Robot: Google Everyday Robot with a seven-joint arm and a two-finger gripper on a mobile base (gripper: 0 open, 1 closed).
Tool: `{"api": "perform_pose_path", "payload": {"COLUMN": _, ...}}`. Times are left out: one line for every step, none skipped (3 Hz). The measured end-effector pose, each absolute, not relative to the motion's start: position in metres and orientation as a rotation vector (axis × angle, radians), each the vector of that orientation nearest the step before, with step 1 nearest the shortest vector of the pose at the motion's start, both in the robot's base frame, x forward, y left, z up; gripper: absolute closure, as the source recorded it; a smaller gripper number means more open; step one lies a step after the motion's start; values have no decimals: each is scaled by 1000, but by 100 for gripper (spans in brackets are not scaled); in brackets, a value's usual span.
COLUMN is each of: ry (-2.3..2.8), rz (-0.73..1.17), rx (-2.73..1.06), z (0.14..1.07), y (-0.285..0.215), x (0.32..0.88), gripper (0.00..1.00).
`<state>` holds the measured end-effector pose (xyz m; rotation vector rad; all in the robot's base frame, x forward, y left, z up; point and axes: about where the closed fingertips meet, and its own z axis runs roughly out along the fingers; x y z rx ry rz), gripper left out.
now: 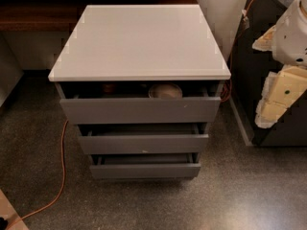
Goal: Pick apple from top drawer and place on counter
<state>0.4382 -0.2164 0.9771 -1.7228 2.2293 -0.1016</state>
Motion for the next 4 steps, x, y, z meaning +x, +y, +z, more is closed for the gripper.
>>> {"api": "perform_pose_path", "payload": {"ry": 2224, "rz": -99, "rx": -1722, "z": 976, "y": -216, "x": 439, "gripper": 0}}
{"api": "perform_pose_path", "payload": {"ry": 2180, "rz": -75, "rx": -1716, "z": 966, "y": -208, "x": 448, "gripper": 0}}
{"api": "perform_pose_path", "payload": {"ry": 2139, "rz": -24, "rx": -1706, "z": 945, "y": -194, "x": 462, "gripper": 0}}
{"api": "perform_pose_path", "payload": {"ry": 2094, "rz": 57, "rx": -1695, "z": 916, "y": -179, "x": 479, "gripper": 0}}
